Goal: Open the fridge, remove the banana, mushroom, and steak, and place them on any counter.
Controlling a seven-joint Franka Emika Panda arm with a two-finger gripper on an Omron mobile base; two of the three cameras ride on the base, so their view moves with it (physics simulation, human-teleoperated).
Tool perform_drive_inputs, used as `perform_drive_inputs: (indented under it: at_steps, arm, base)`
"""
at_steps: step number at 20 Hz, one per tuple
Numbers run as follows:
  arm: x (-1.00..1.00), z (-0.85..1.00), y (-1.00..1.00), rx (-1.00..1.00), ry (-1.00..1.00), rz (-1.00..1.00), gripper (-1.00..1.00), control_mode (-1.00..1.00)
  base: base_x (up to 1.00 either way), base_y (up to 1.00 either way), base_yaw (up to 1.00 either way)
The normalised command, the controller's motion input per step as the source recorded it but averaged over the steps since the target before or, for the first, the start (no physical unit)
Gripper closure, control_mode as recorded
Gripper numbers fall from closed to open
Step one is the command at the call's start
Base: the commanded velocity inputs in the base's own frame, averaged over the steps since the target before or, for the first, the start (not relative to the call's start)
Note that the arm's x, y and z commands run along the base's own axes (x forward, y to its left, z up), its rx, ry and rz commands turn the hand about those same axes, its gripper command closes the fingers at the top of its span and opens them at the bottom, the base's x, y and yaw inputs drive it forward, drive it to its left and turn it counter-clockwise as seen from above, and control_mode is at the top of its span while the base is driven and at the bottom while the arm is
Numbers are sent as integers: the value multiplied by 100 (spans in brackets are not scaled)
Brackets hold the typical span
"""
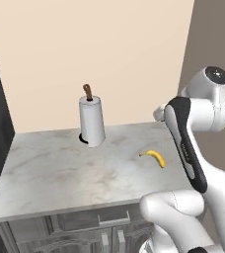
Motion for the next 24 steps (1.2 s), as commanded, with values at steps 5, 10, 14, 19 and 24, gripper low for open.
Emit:
perform_drive_inputs:
  at_steps: [5, 10, 14, 19, 24]
  arm:
    - [-87, 2, 1, 0, -9, -9, -100, -100]
    - [-53, 9, 6, 0, -3, -4, -100, -100]
    - [-28, 0, 11, -3, 0, 0, -100, -100]
    - [-12, 0, 0, 0, 0, 0, -100, 100]
    - [0, 0, 0, 0, 0, 0, -100, 100]
  base:
    - [0, 0, 0]
    - [0, 0, 0]
    - [0, 0, 0]
    - [-78, 0, 0]
    - [-100, 0, 0]
